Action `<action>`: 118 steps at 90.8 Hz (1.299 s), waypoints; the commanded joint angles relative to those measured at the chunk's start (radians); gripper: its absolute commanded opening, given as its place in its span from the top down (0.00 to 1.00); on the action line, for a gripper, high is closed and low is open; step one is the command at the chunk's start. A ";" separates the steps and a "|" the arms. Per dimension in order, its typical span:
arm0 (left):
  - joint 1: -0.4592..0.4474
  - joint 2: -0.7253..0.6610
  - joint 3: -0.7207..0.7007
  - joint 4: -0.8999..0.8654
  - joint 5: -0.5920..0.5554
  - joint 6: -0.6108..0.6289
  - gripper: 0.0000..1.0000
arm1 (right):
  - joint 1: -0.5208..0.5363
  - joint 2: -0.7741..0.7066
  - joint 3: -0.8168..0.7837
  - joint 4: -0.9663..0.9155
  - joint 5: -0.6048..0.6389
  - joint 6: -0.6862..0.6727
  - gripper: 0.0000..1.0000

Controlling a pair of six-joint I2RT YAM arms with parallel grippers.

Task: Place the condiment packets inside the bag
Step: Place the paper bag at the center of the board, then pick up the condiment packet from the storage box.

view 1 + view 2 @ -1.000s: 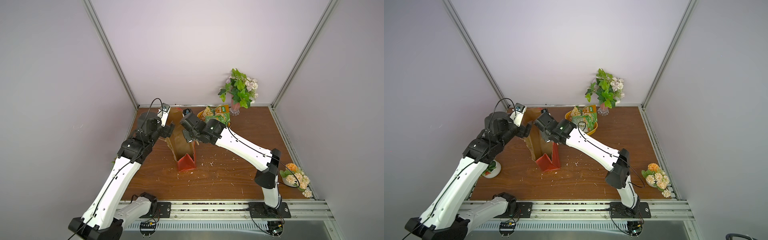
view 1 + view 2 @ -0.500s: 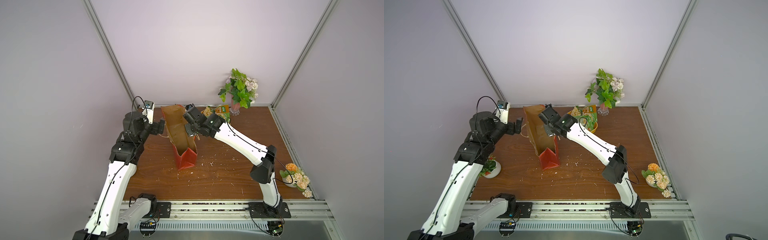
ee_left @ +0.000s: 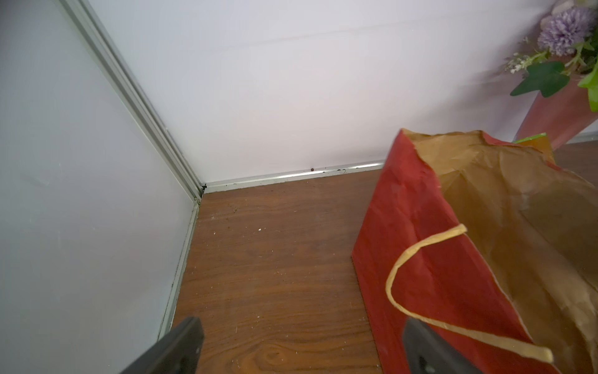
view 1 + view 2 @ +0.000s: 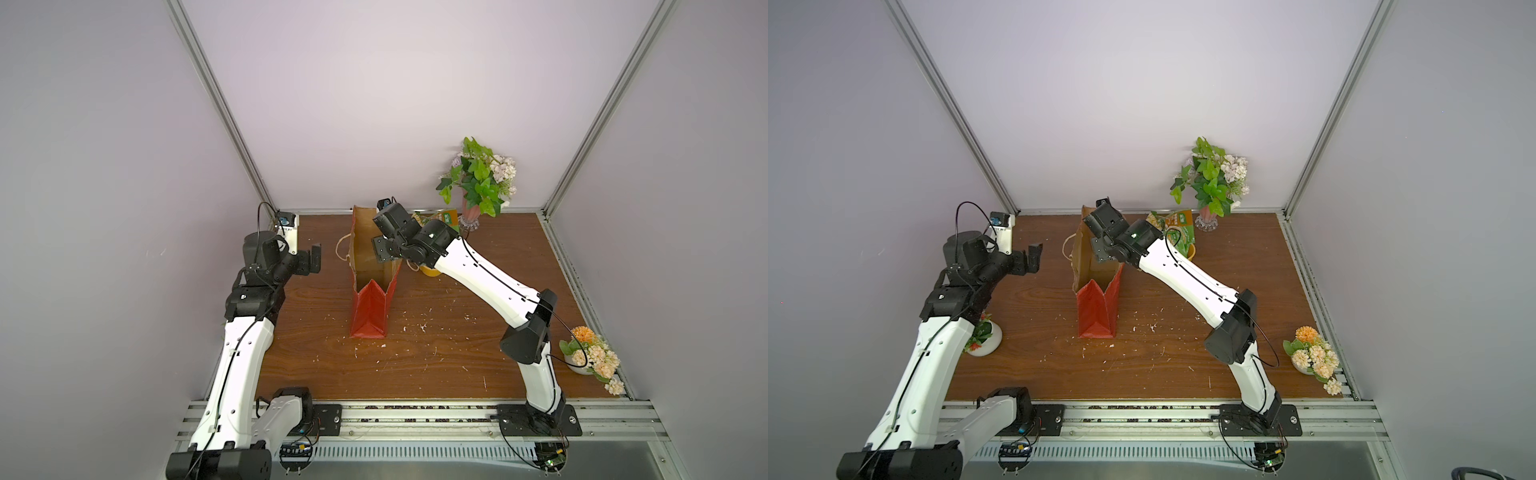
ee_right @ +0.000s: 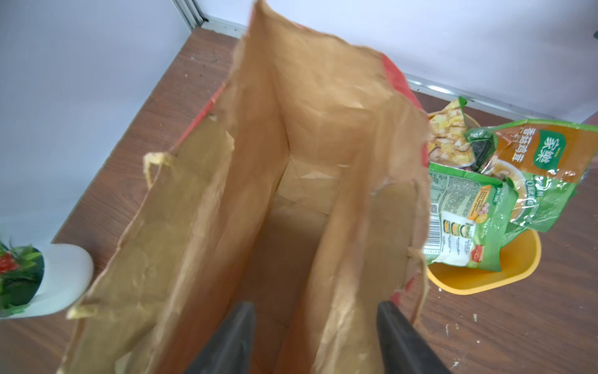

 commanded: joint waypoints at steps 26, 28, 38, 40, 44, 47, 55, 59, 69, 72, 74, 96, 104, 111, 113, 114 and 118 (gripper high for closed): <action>0.121 0.030 -0.156 0.174 0.136 -0.086 0.01 | -0.023 -0.104 0.190 -0.002 0.088 -0.037 0.01; 0.123 0.036 -0.169 0.189 0.138 -0.090 0.01 | -0.029 -0.111 0.186 -0.001 0.090 -0.033 0.01; 0.126 0.059 -0.243 0.269 0.146 -0.114 0.01 | -0.070 -0.190 0.094 0.018 0.120 -0.018 0.01; 0.128 0.062 -0.258 0.286 0.151 -0.118 0.01 | -0.082 -0.215 0.057 0.030 0.125 -0.016 0.01; 0.128 0.065 -0.295 0.320 0.165 -0.127 0.01 | -0.105 -0.271 -0.049 0.084 0.126 -0.013 0.01; 0.128 0.068 -0.323 0.351 0.175 -0.135 0.01 | -0.125 -0.321 -0.139 0.141 0.118 -0.008 0.01; 0.128 0.076 -0.390 0.430 0.187 -0.155 0.01 | -0.186 -0.448 -0.383 0.283 0.076 0.010 0.01; 0.128 0.082 -0.420 0.471 0.192 -0.164 0.01 | -0.221 -0.499 -0.488 0.340 0.064 0.020 0.01; 0.130 0.120 -0.462 0.527 0.212 -0.176 0.01 | -0.305 -0.595 -0.712 0.467 0.024 0.038 0.01; 0.130 0.133 -0.464 0.528 0.224 -0.174 0.01 | -0.326 -0.615 -0.775 0.500 0.007 0.041 0.01; 0.130 0.143 -0.467 0.533 0.234 -0.175 0.01 | -0.337 -0.625 -0.817 0.522 0.000 0.043 0.01; 0.135 0.219 -0.553 0.659 0.298 -0.175 0.01 | -0.361 -0.629 -1.198 0.848 -0.121 0.007 0.03; 0.138 0.236 -0.582 0.699 0.316 -0.175 0.01 | -0.360 -0.625 -1.321 1.041 -0.176 -0.025 0.05; 0.141 0.251 -0.603 0.728 0.332 -0.171 0.01 | -0.357 -0.622 -1.416 1.199 -0.211 -0.056 0.06; 0.143 0.256 -0.605 0.733 0.334 -0.170 0.01 | -0.355 -0.621 -1.440 1.239 -0.216 -0.063 0.06; 0.144 0.257 -0.606 0.734 0.337 -0.170 0.01 | -0.354 -0.620 -1.451 1.253 -0.220 -0.068 0.06; 0.146 0.266 -0.607 0.739 0.339 -0.169 0.01 | -0.350 -0.615 -1.488 1.326 -0.232 -0.081 0.06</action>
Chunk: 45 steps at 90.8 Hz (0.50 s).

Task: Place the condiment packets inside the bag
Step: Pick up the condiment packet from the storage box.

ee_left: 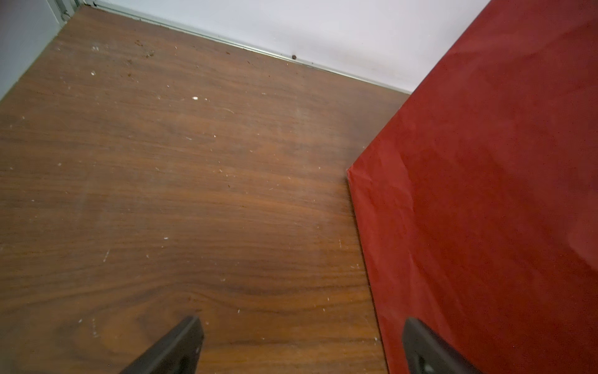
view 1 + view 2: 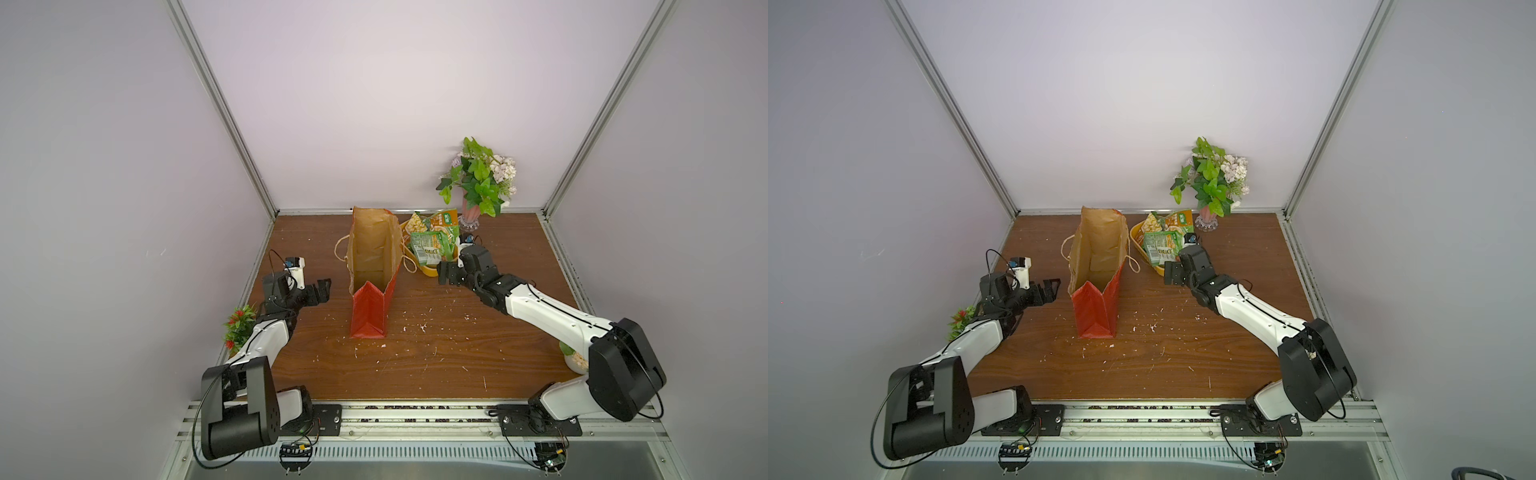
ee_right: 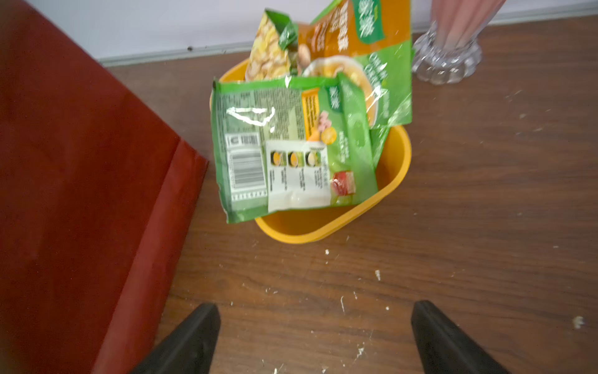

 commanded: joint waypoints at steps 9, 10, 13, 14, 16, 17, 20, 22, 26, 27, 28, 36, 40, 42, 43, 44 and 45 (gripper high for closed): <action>0.027 0.032 -0.018 0.084 0.045 0.011 0.01 | 0.021 0.037 -0.081 0.439 -0.076 -0.092 0.06; 0.027 0.035 -0.018 0.086 0.045 0.012 0.01 | 0.022 0.045 -0.080 0.446 -0.075 -0.095 0.06; 0.029 0.039 -0.021 0.088 0.045 0.016 0.01 | 0.027 0.065 -0.077 0.463 -0.071 -0.107 0.06; 0.030 0.041 -0.021 0.089 0.045 0.017 0.01 | 0.029 0.071 -0.074 0.469 -0.069 -0.110 0.06; 0.032 0.044 -0.023 0.091 0.044 0.017 0.01 | 0.031 0.090 -0.068 0.477 -0.061 -0.117 0.06; 0.033 0.045 -0.022 0.092 0.045 0.017 0.01 | 0.034 0.099 -0.065 0.480 -0.059 -0.122 0.06; 0.037 0.048 -0.023 0.094 0.046 0.015 0.01 | 0.040 0.122 -0.052 0.486 -0.041 -0.132 0.06; 0.041 0.048 -0.023 0.098 0.049 0.013 0.01 | 0.042 0.137 -0.043 0.490 -0.032 -0.138 0.06; 0.046 0.053 -0.023 0.101 0.059 0.012 0.01 | 0.049 0.174 -0.024 0.497 -0.014 -0.147 0.06; 0.048 0.055 -0.023 0.103 0.062 0.011 0.01 | 0.051 0.182 -0.018 0.499 -0.008 -0.149 0.06; 0.050 0.055 -0.023 0.103 0.064 0.012 0.01 | 0.051 0.188 -0.014 0.501 -0.004 -0.152 0.06; 0.056 0.067 -0.018 0.104 0.075 0.012 0.01 | 0.061 0.250 0.029 0.514 0.033 -0.178 0.06; 0.059 0.071 -0.016 0.104 0.078 0.013 0.01 | 0.069 0.284 0.056 0.511 0.061 -0.188 0.06; 0.060 0.073 -0.015 0.105 0.079 0.014 0.01 | 0.073 0.299 0.071 0.507 0.072 -0.193 0.06; 0.060 0.073 -0.016 0.105 0.081 0.014 0.01 | 0.073 0.305 0.077 0.505 0.079 -0.195 0.06; 0.060 0.073 -0.016 0.104 0.081 0.015 0.01 | 0.075 0.310 0.083 0.503 0.082 -0.197 0.06; 0.061 0.074 -0.014 0.104 0.082 0.015 0.01 | 0.075 0.317 0.089 0.503 0.085 -0.199 0.06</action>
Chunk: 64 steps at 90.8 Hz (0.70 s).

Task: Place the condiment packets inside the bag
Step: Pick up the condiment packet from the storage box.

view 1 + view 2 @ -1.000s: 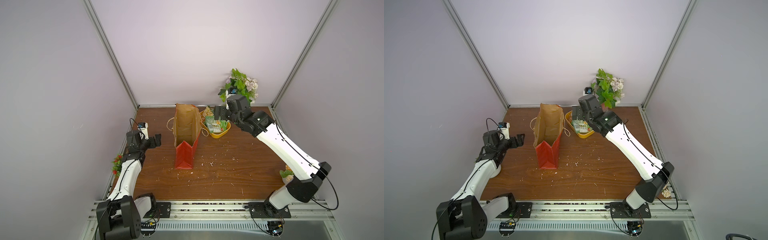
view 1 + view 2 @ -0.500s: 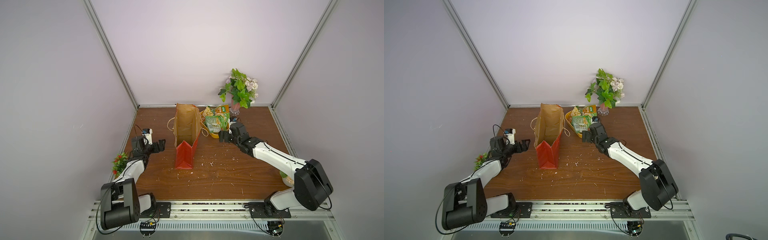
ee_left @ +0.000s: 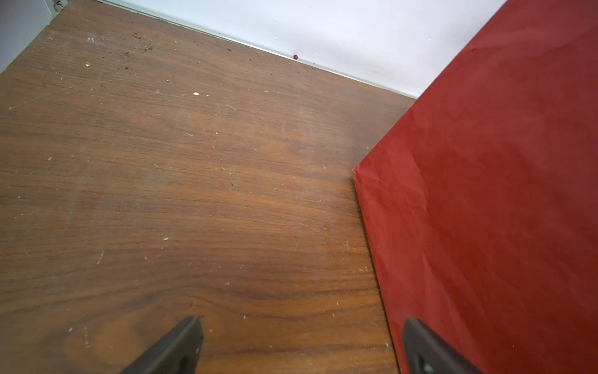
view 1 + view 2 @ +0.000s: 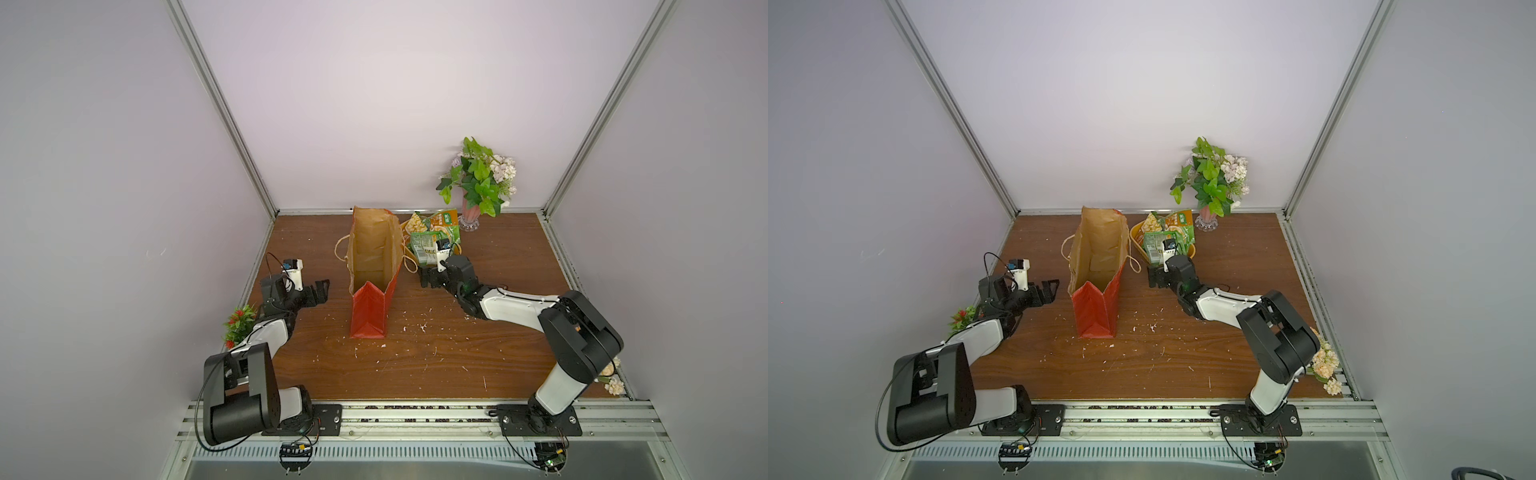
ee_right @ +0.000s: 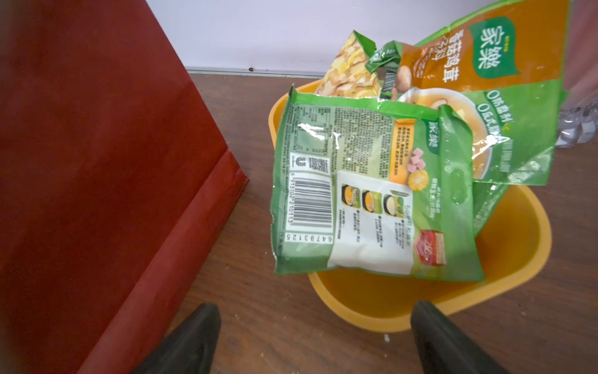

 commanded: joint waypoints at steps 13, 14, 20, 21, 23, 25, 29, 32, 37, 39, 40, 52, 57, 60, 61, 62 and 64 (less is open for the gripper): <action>0.024 0.006 -0.001 0.013 0.040 0.015 0.01 | 0.025 0.106 0.153 0.050 0.130 -0.070 0.08; 0.024 0.005 -0.001 0.013 0.039 0.015 0.01 | 0.024 0.109 0.159 0.050 0.132 -0.071 0.09; 0.024 0.003 -0.002 0.011 0.040 0.017 0.01 | 0.025 0.141 0.187 0.043 0.164 -0.068 0.11; 0.025 0.004 -0.001 0.011 0.041 0.017 0.01 | 0.026 0.146 0.193 0.041 0.167 -0.068 0.12; 0.026 0.004 -0.001 0.011 0.041 0.017 0.01 | 0.026 0.152 0.203 0.037 0.171 -0.068 0.13; 0.025 0.005 0.000 0.010 0.041 0.017 0.01 | 0.026 0.163 0.213 0.033 0.173 -0.068 0.13; 0.027 0.006 0.000 0.010 0.041 0.017 0.01 | 0.025 0.183 0.231 0.022 0.180 -0.072 0.15; 0.027 0.005 0.002 0.010 0.040 0.018 0.01 | 0.026 0.195 0.246 0.014 0.181 -0.073 0.15; 0.029 0.007 0.002 0.008 0.042 0.016 0.01 | 0.029 0.212 0.266 0.006 0.194 -0.080 0.15; 0.028 0.006 0.002 0.008 0.042 0.015 0.01 | 0.030 0.219 0.273 0.004 0.200 -0.083 0.15; 0.030 0.006 0.001 0.008 0.042 0.016 0.01 | 0.031 0.222 0.277 0.003 0.203 -0.085 0.15; 0.031 0.004 0.001 0.008 0.041 0.015 0.01 | 0.038 0.250 0.310 -0.013 0.257 -0.104 0.20; 0.032 0.004 0.002 0.008 0.041 0.016 0.01 | 0.039 0.252 0.314 -0.013 0.282 -0.106 0.25; 0.031 0.004 0.002 0.008 0.041 0.016 0.01 | 0.038 0.253 0.314 -0.011 0.292 -0.106 0.28; 0.032 0.004 0.002 0.008 0.040 0.016 0.01 | 0.039 0.253 0.314 -0.011 0.296 -0.106 0.29; 0.032 0.004 0.003 0.008 0.041 0.016 0.01 | 0.038 0.252 0.314 -0.010 0.298 -0.105 0.30; 0.032 0.003 0.002 0.008 0.041 0.016 0.01 | 0.038 0.253 0.313 -0.007 0.302 -0.104 0.34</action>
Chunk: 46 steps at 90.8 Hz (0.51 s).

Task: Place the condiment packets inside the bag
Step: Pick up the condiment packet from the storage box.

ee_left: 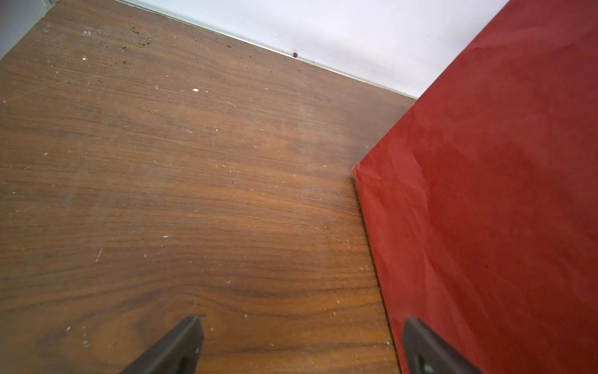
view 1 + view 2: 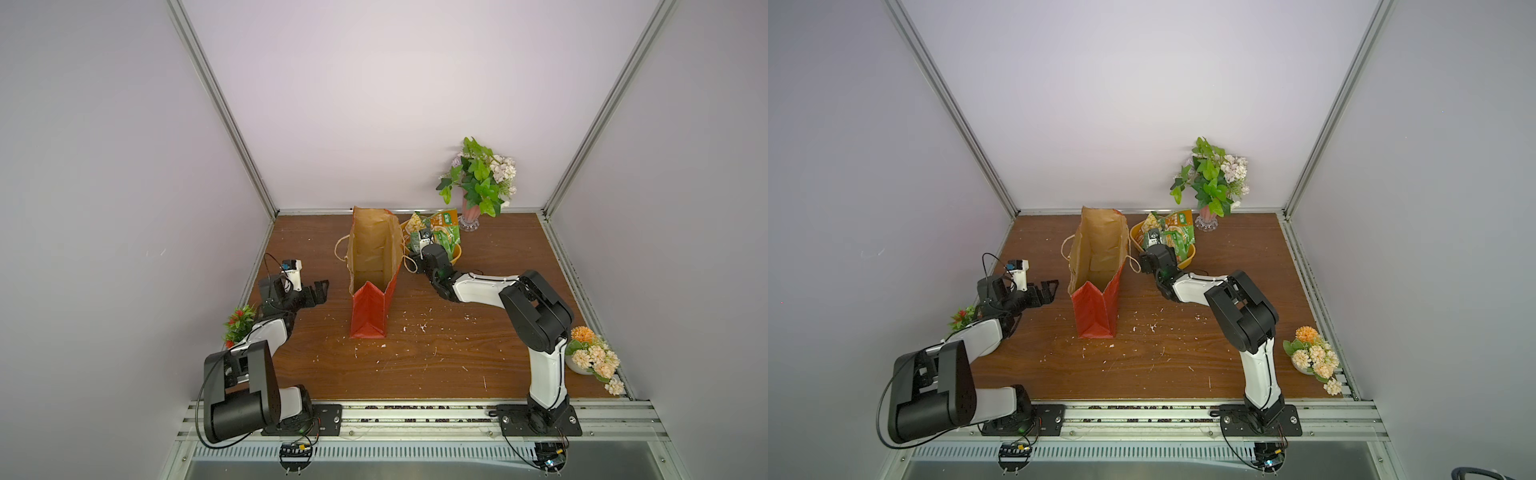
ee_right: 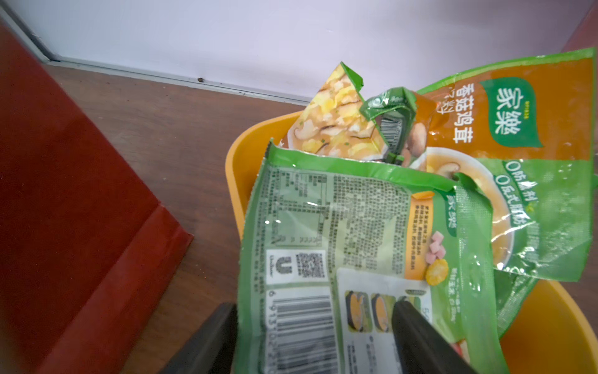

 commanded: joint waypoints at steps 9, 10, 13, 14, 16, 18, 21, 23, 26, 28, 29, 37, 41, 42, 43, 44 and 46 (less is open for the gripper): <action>0.016 -0.006 0.000 0.007 0.018 0.015 0.01 | 0.006 -0.023 0.019 0.026 0.087 -0.011 0.48; 0.016 -0.007 0.001 0.007 0.018 0.015 0.01 | 0.006 -0.026 0.016 0.030 0.087 -0.011 0.49; 0.016 -0.008 0.000 0.007 0.018 0.015 0.01 | 0.005 -0.034 0.007 0.040 0.088 -0.009 0.54; 0.017 -0.008 0.000 0.006 0.018 0.015 0.01 | 0.005 -0.037 0.003 0.043 0.088 -0.008 0.56; 0.017 -0.009 -0.001 0.006 0.019 0.015 0.01 | 0.005 -0.043 -0.002 0.048 0.086 -0.007 0.59; 0.018 -0.010 -0.002 0.005 0.018 0.015 0.01 | 0.005 -0.051 -0.007 0.052 0.084 -0.007 0.62; 0.017 -0.011 -0.002 0.004 0.018 0.015 0.01 | 0.003 -0.063 -0.016 0.060 0.082 -0.005 0.67; 0.018 -0.012 -0.002 0.005 0.018 0.015 0.01 | 0.004 -0.071 -0.023 0.066 0.078 -0.003 0.70; 0.017 -0.015 -0.002 0.005 0.017 0.016 0.01 | 0.001 -0.087 -0.032 0.073 0.071 -0.001 0.76; 0.018 -0.016 -0.004 0.005 0.017 0.015 0.01 | 0.000 -0.099 -0.040 0.079 0.065 0.001 0.80; 0.018 -0.016 -0.004 0.005 0.017 0.015 0.01 | 0.000 -0.102 -0.044 0.082 0.062 0.002 0.82; 0.020 -0.021 -0.005 0.003 0.017 0.015 0.01 | -0.008 -0.159 -0.081 0.106 0.032 0.012 0.94; 0.021 -0.023 -0.006 0.002 0.018 0.015 0.01 | -0.014 -0.191 -0.103 0.116 0.018 0.020 1.00; 0.020 -0.023 -0.006 0.002 0.018 0.015 0.01 | -0.017 -0.199 -0.108 0.118 0.015 0.023 1.00; 0.021 -0.023 -0.005 0.002 0.019 0.015 0.01 | -0.019 -0.208 -0.113 0.118 0.012 0.027 1.00; 0.020 -0.023 -0.006 0.002 0.021 0.015 0.01 | -0.021 -0.217 -0.118 0.120 0.004 0.031 1.00; 0.021 -0.024 -0.006 0.001 0.022 0.015 0.01 | -0.025 -0.232 -0.130 0.125 -0.009 0.038 1.00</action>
